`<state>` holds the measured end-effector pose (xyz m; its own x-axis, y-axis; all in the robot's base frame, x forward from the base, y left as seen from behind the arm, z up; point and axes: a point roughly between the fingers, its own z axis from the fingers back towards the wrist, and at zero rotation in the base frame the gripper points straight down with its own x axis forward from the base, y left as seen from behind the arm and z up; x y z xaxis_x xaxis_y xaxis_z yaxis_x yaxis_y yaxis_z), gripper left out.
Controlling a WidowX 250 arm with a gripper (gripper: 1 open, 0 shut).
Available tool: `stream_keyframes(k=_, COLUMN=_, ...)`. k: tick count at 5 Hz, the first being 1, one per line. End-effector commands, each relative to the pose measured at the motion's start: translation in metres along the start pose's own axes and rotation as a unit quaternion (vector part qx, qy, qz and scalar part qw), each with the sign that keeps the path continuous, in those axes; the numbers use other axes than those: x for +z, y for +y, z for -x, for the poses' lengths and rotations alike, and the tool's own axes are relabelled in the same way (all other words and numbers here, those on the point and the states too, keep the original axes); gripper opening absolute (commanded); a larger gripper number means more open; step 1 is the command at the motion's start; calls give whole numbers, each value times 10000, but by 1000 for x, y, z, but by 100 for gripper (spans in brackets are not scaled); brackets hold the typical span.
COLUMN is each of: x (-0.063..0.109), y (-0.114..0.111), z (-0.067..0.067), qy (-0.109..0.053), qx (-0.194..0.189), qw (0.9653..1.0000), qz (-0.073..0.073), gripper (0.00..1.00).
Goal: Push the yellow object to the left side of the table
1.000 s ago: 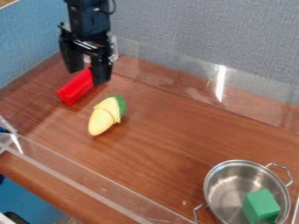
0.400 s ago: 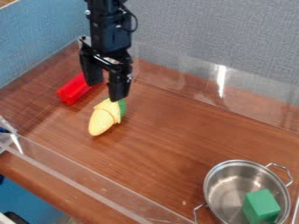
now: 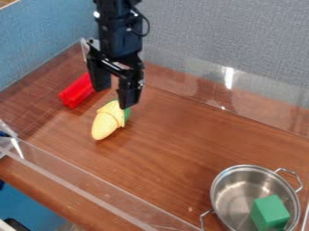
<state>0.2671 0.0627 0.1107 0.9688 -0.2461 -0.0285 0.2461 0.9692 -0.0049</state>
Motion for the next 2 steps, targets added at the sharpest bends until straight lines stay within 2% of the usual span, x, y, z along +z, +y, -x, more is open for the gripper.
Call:
stream_keyframes(k=1, x=15, y=-1, z=10, qy=-223, qx=353, qw=9991, qz=-105, gripper=100)
stream_keyframes(k=2, x=28, y=-2, z=6, qy=-255, qx=480, qw=9985, qz=-98, gripper=100)
